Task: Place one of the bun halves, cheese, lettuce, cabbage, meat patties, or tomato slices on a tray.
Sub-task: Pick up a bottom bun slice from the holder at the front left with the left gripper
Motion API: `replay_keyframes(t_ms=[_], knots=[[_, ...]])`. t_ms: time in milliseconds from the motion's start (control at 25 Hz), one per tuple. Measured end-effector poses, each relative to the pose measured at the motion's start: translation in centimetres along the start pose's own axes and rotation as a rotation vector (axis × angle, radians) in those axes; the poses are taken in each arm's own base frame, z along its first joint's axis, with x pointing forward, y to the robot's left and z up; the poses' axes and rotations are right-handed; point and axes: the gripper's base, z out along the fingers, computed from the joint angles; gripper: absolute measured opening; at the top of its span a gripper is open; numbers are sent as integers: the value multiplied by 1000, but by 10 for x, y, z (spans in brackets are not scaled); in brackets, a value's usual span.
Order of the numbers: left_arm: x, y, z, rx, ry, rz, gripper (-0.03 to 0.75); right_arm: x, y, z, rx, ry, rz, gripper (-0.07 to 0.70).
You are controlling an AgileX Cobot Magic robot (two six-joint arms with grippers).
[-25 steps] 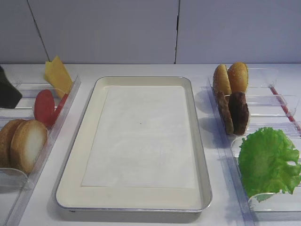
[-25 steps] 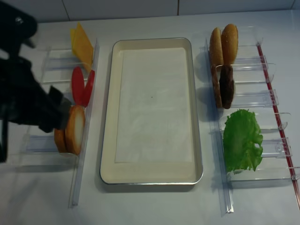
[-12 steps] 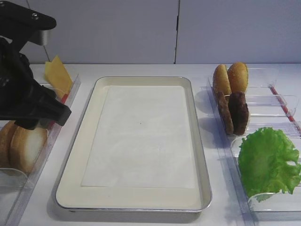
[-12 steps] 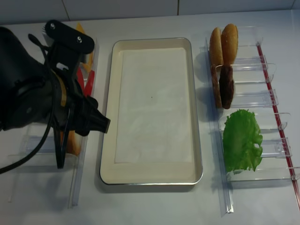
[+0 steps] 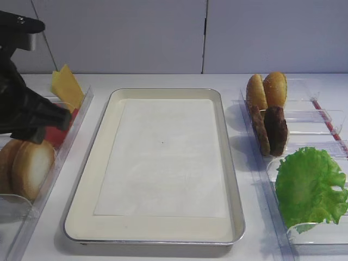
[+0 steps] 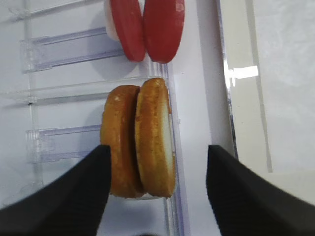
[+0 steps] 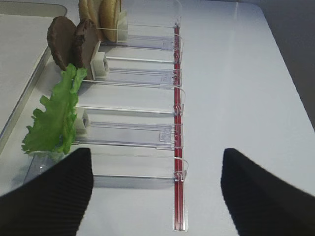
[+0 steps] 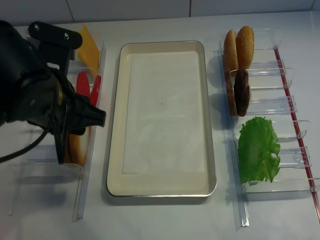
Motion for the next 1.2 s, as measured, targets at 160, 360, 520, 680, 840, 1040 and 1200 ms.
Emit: replay_keyframes(t_ms=[160, 360, 520, 680, 840, 1040, 1200], knots=[[-2, -8, 11, 9, 32, 17, 435, 0, 0, 0, 0, 0, -2, 544], [-3, -14, 25, -9, 79, 41, 435, 0, 0, 0, 0, 0, -2, 544], [-4, -16, 29, -15, 92, 47, 435, 0, 0, 0, 0, 0, -2, 544], [-4, -16, 30, -24, 100, 58, 435, 0, 0, 0, 0, 0, -2, 544], [-5, -14, 31, -41, 91, 68, 435, 0, 0, 0, 0, 0, -2, 544], [-7, -8, 33, -52, 97, 42, 435, 0, 0, 0, 0, 0, -2, 544], [-8, -8, 34, -28, 98, 30, 435, 0, 0, 0, 0, 0, -2, 544]])
